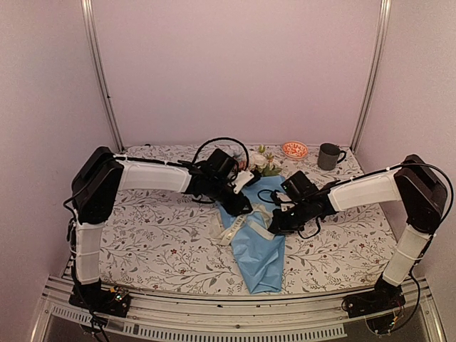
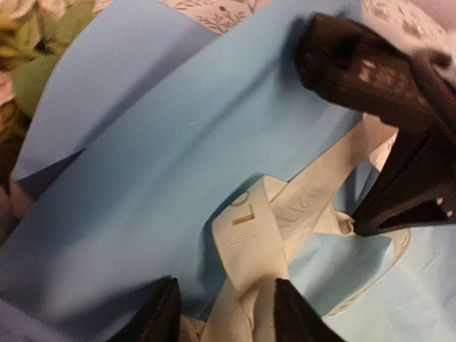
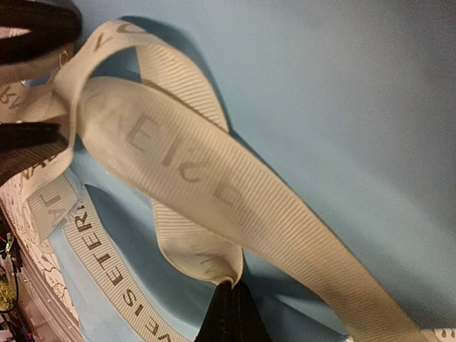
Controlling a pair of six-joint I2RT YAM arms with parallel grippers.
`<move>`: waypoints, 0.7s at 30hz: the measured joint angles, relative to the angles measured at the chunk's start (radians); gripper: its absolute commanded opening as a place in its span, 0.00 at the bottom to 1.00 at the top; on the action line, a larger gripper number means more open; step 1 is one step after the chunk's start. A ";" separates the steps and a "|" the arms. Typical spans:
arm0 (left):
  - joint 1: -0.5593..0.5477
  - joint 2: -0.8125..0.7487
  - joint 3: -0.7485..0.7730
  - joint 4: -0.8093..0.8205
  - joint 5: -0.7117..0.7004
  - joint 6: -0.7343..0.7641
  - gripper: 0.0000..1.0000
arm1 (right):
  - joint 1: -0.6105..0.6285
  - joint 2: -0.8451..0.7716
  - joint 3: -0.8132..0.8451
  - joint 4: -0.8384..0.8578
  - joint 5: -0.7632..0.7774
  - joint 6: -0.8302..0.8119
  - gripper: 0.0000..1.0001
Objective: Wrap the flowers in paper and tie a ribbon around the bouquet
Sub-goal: Cross the ribbon over the folded bouquet, then tie the ribbon around the folded bouquet.
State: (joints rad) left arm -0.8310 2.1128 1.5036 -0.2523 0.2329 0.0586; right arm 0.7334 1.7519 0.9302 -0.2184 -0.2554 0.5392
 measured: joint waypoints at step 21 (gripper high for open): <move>0.051 -0.532 -0.598 -0.040 -0.039 0.006 0.38 | -0.015 0.012 0.006 0.001 -0.026 -0.005 0.00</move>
State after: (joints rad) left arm -0.7799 1.5806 0.9054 -0.2924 0.1944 0.0647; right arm 0.7185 1.7638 0.9360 -0.2176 -0.2813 0.5346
